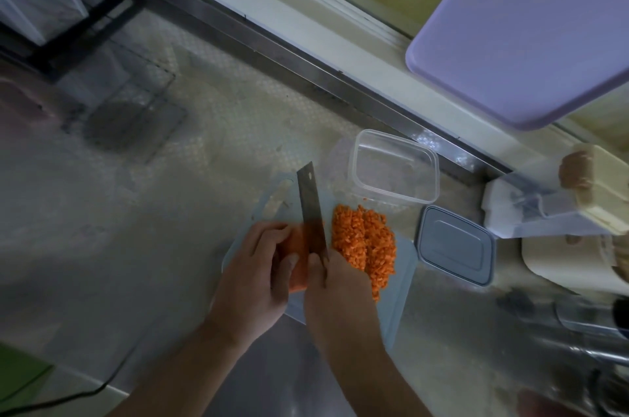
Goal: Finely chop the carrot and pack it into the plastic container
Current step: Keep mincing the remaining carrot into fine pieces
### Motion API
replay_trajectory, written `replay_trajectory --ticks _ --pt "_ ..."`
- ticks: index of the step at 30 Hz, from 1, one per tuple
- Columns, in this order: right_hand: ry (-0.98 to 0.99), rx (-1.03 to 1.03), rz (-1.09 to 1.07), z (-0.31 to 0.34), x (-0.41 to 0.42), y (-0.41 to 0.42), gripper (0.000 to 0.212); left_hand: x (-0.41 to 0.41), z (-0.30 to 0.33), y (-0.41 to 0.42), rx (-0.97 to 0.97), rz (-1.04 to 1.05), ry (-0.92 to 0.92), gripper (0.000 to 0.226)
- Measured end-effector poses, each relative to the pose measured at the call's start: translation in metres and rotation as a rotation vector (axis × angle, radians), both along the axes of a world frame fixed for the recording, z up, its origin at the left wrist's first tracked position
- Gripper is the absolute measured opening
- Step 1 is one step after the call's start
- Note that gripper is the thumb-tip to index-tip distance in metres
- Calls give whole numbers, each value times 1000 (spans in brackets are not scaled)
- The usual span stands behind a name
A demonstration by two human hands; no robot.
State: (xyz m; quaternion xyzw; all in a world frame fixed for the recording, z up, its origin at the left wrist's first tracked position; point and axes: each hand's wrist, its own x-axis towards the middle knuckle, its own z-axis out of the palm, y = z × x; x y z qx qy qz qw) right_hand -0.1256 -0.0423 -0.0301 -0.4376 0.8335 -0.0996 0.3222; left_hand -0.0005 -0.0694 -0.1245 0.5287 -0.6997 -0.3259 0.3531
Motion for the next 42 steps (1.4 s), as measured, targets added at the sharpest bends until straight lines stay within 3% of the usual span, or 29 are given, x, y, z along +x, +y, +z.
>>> replay_trajectory --ticks 17,26,39,42 --pt "40 133 183 27 2 31 23 -1 -3 2 -22 28 -5 30" --pt "1 239 137 23 12 16 22 0 -2 2 -2 36 7 26" --pt "-57 75 112 -2 5 6 29 -1 0 2 51 45 54 25" --pt "-141 24 84 -1 1 23 18 -1 -1 3 27 47 43 25"
